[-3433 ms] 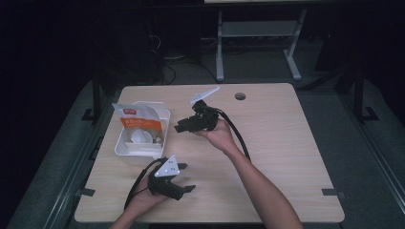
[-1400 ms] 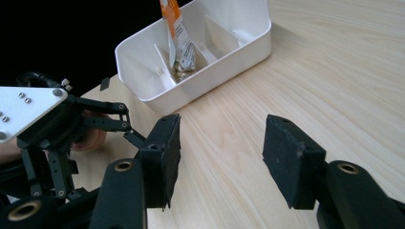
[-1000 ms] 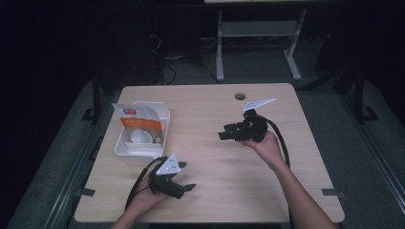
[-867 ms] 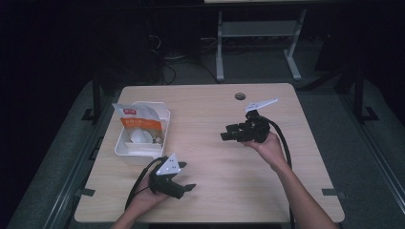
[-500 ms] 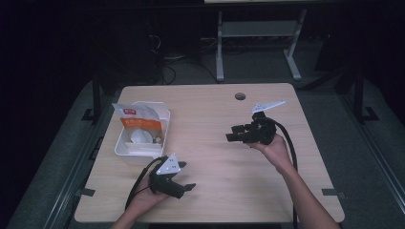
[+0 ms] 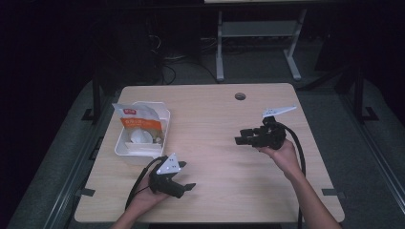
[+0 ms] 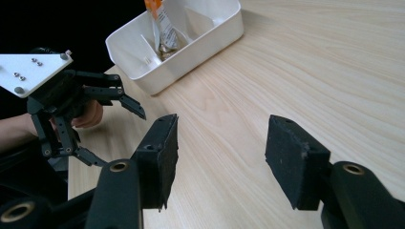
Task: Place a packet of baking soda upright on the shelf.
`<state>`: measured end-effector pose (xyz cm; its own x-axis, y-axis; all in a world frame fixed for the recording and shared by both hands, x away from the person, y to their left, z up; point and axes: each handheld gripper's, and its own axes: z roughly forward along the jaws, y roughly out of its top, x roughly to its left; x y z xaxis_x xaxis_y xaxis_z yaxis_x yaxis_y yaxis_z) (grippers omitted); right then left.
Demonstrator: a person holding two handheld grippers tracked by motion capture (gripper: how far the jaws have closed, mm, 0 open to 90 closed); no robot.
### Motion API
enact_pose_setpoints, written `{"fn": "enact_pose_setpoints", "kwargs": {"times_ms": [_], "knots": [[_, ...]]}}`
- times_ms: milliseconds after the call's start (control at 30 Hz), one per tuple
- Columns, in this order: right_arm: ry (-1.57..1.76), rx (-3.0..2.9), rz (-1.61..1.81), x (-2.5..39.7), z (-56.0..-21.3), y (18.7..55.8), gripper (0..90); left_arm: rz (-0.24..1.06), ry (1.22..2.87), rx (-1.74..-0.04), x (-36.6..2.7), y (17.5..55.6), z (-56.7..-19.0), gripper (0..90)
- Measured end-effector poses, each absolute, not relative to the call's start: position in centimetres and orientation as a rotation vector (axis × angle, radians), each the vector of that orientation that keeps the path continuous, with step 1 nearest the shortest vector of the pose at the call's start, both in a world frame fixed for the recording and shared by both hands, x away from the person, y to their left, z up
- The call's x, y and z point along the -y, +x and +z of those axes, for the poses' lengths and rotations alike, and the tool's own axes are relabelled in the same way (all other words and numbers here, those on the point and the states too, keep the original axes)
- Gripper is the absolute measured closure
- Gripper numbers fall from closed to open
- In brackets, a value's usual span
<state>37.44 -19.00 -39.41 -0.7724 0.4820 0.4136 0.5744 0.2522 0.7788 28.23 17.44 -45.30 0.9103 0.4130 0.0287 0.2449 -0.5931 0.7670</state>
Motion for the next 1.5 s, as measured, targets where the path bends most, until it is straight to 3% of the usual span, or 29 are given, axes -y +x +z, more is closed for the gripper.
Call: {"fn": "enact_pose_setpoints", "kwargs": {"times_ms": [1500], "knots": [[-1.19,2.362,-1.502,25.7,-44.0,31.9,40.6,0.262,2.232,-0.492,-17.5,28.4,-45.4,18.0]]}}
